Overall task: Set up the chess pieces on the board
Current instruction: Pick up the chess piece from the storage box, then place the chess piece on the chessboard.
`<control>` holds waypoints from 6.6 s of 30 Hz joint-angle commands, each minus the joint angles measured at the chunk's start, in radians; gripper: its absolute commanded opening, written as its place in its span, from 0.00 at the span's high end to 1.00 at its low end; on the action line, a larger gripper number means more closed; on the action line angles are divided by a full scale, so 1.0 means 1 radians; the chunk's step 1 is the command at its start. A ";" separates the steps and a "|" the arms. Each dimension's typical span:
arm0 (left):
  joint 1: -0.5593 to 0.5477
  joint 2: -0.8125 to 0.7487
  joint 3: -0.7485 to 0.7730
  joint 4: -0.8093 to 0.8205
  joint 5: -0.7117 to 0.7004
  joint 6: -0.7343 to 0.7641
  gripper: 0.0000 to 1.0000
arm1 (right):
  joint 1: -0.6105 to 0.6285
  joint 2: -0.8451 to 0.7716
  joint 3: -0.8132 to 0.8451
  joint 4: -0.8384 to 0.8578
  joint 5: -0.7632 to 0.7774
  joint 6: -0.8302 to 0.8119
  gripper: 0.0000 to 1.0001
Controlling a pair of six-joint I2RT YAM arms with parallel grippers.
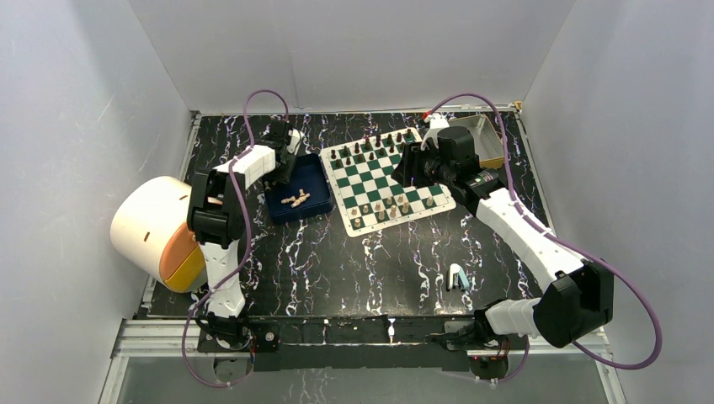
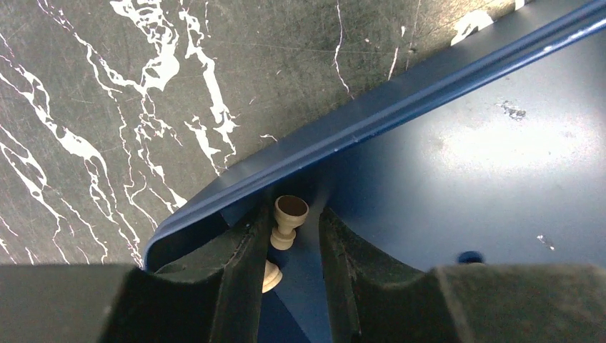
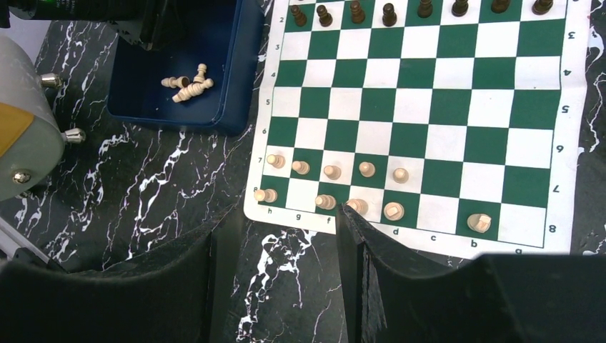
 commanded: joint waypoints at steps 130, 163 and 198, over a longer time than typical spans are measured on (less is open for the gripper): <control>0.005 -0.803 -0.796 1.230 0.797 -1.913 0.97 | 0.373 0.462 -0.171 1.810 -0.060 -0.917 0.71; 0.005 -0.847 -0.416 0.285 0.612 -0.538 0.07 | 0.062 -0.027 0.010 0.101 0.265 -0.093 0.94; -0.110 -0.916 -0.574 0.259 0.418 -0.315 0.07 | -0.181 0.803 0.716 -0.734 -0.001 -0.139 0.87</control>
